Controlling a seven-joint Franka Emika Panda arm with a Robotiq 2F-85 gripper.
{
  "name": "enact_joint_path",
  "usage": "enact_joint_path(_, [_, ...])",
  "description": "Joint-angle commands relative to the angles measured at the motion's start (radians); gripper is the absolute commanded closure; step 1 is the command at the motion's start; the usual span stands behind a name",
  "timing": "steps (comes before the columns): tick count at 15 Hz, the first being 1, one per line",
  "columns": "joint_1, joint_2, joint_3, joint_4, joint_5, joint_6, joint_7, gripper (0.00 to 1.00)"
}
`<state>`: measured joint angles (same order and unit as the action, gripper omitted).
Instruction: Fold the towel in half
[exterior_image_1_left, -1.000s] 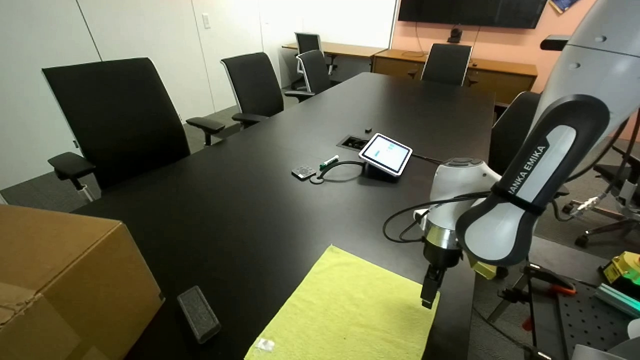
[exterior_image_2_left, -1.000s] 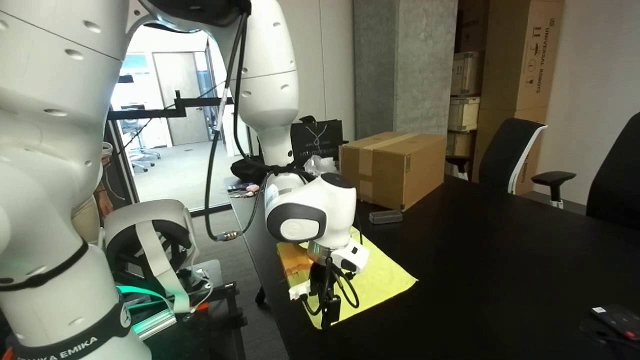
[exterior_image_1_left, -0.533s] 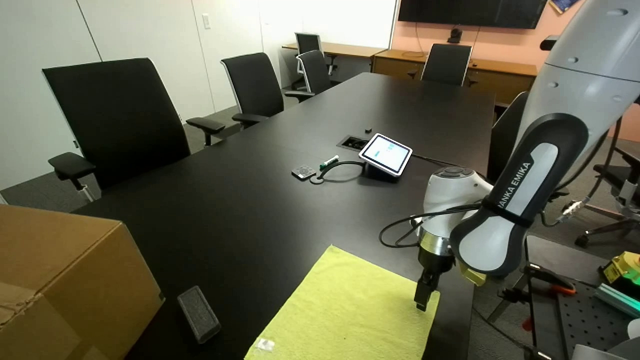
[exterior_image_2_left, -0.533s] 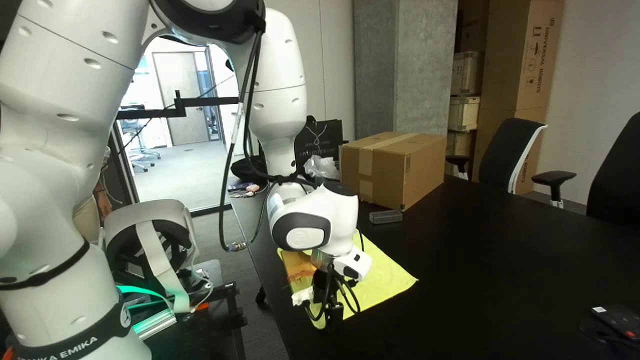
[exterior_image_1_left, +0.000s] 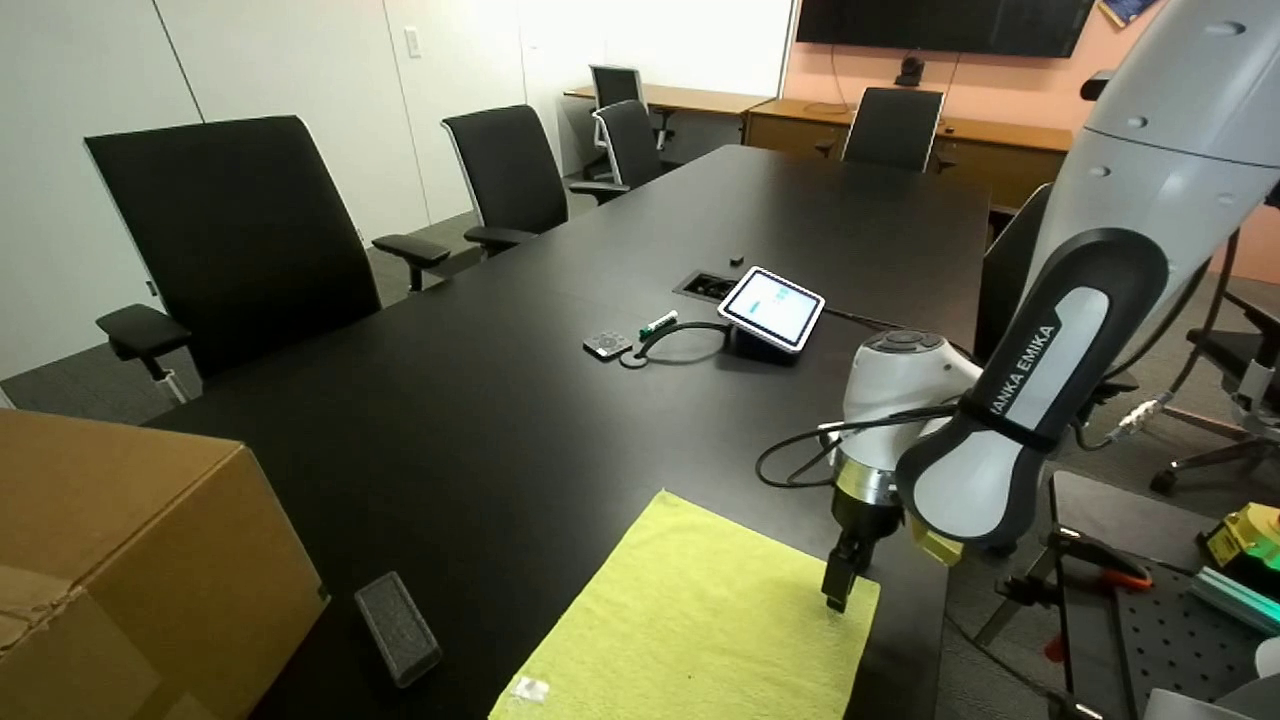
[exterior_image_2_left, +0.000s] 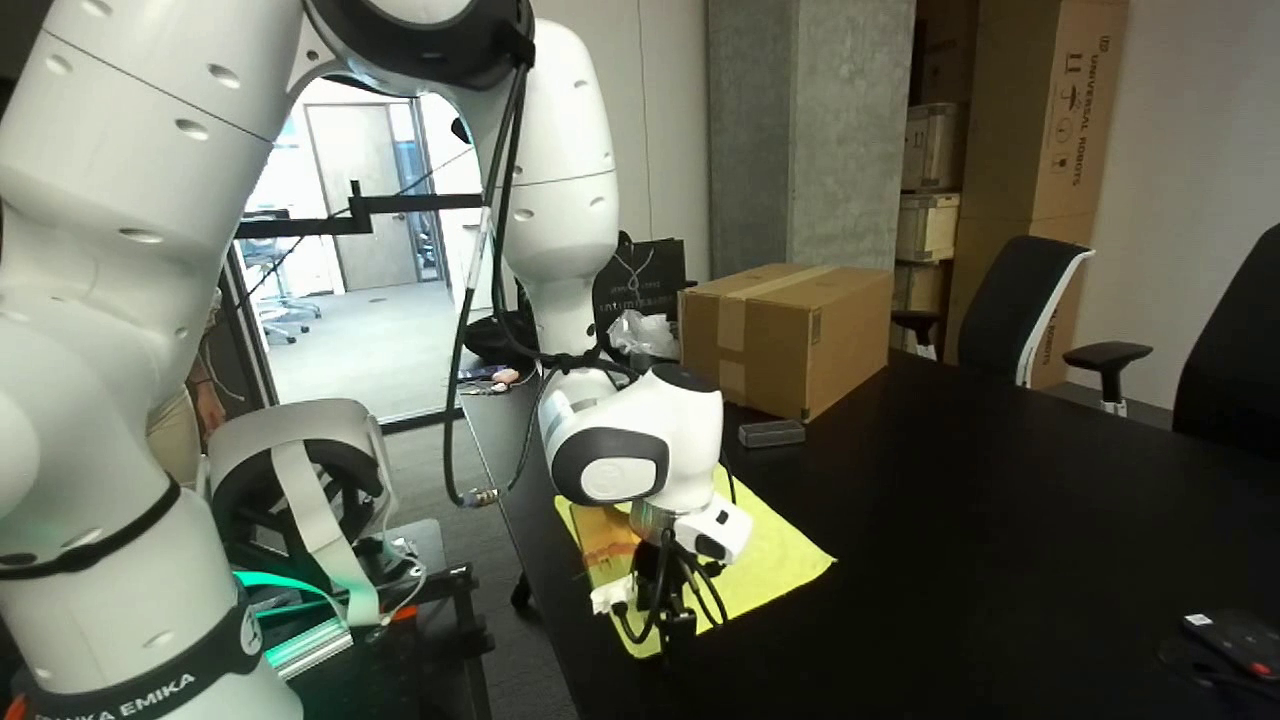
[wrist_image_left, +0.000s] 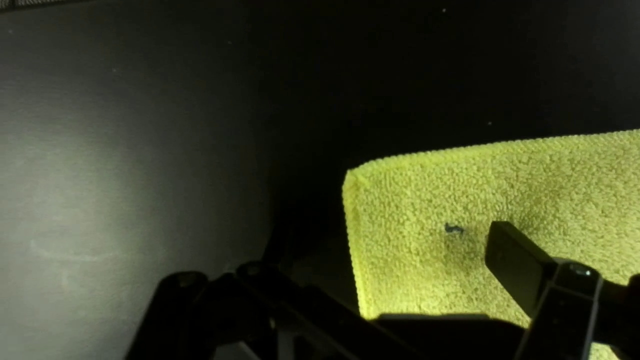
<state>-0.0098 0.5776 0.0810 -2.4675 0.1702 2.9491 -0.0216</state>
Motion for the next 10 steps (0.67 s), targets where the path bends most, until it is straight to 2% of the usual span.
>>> enact_joint_path(1, [0.025, 0.01, -0.017, 0.011, -0.034, 0.004, 0.032, 0.0])
enact_joint_path(5, [0.029, 0.011, -0.019, 0.017, -0.042, -0.016, 0.034, 0.0])
enact_joint_path(6, [0.028, 0.012, -0.017, 0.018, -0.043, -0.018, 0.033, 0.03])
enact_joint_path(9, [0.027, 0.009, -0.02, 0.022, -0.046, -0.032, 0.036, 0.24])
enact_joint_path(10, [0.029, 0.01, -0.023, 0.025, -0.046, -0.038, 0.039, 0.36])
